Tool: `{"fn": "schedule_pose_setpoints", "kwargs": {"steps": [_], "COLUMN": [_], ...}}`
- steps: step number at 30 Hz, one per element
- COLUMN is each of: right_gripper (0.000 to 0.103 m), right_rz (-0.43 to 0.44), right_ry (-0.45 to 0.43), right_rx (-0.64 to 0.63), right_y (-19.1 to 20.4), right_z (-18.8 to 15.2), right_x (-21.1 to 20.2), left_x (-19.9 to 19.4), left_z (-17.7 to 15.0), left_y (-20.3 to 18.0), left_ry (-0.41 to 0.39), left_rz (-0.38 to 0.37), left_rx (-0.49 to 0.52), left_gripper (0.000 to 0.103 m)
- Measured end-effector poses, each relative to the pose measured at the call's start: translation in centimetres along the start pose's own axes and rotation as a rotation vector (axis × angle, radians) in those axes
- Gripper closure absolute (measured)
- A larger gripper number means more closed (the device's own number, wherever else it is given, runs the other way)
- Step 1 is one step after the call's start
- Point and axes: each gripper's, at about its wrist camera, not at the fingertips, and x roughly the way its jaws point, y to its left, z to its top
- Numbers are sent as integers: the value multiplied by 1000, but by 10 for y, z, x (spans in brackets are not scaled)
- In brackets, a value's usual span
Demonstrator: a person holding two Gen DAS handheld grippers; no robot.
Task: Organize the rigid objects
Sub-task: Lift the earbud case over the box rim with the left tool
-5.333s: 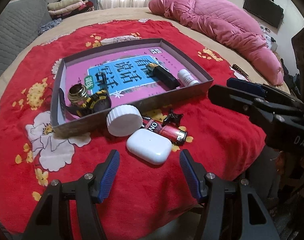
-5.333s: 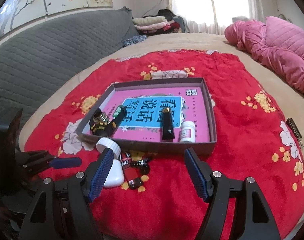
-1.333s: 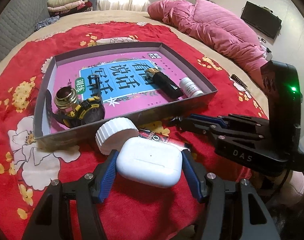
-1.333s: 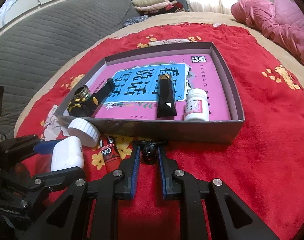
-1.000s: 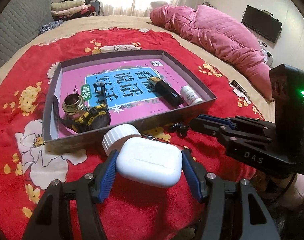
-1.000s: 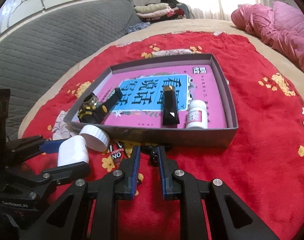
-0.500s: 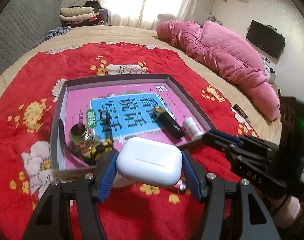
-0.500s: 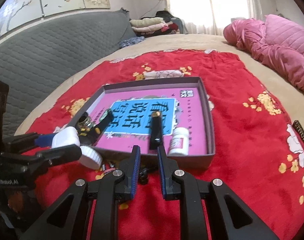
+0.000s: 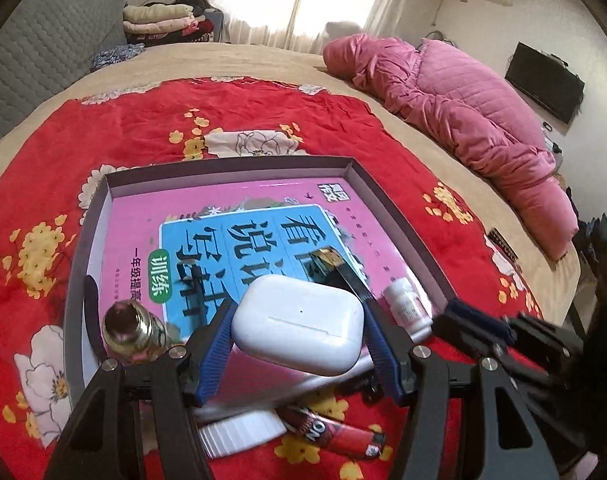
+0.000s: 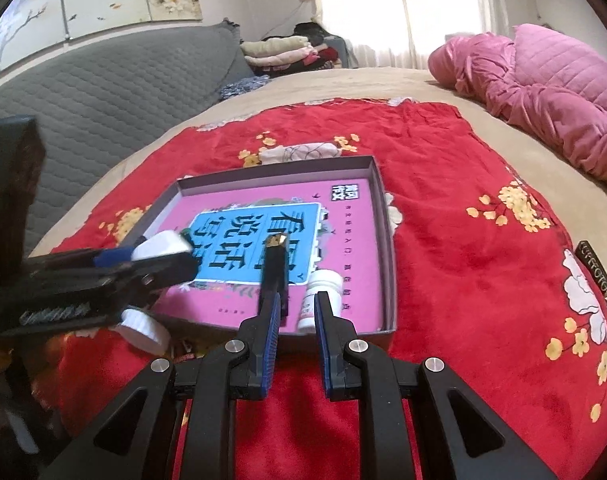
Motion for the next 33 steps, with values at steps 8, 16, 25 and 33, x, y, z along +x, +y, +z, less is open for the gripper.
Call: {"fn": "schedule_pose_setpoints", "kwargs": {"steps": [8,16,25,33], "right_gripper": [85,85,83,82], "right_rz": [72,79,84,79], "right_ry": [119,181,192,181], "right_rx": [-88,-70,-55,-50], "right_y": [22,22,22,19], "right_z": [-18,-29,-31,-31], "right_x": [16,35,39,36], "left_x": [23,41,48,56], "left_z": [7,1,-1,-4], "left_y": [11,2,-6,-18], "left_ry": [44,82,85,95], "left_rz": [15,36,75,99], "left_rx": [-28,14,52,91], "left_gripper": [41,41,41,41]}}
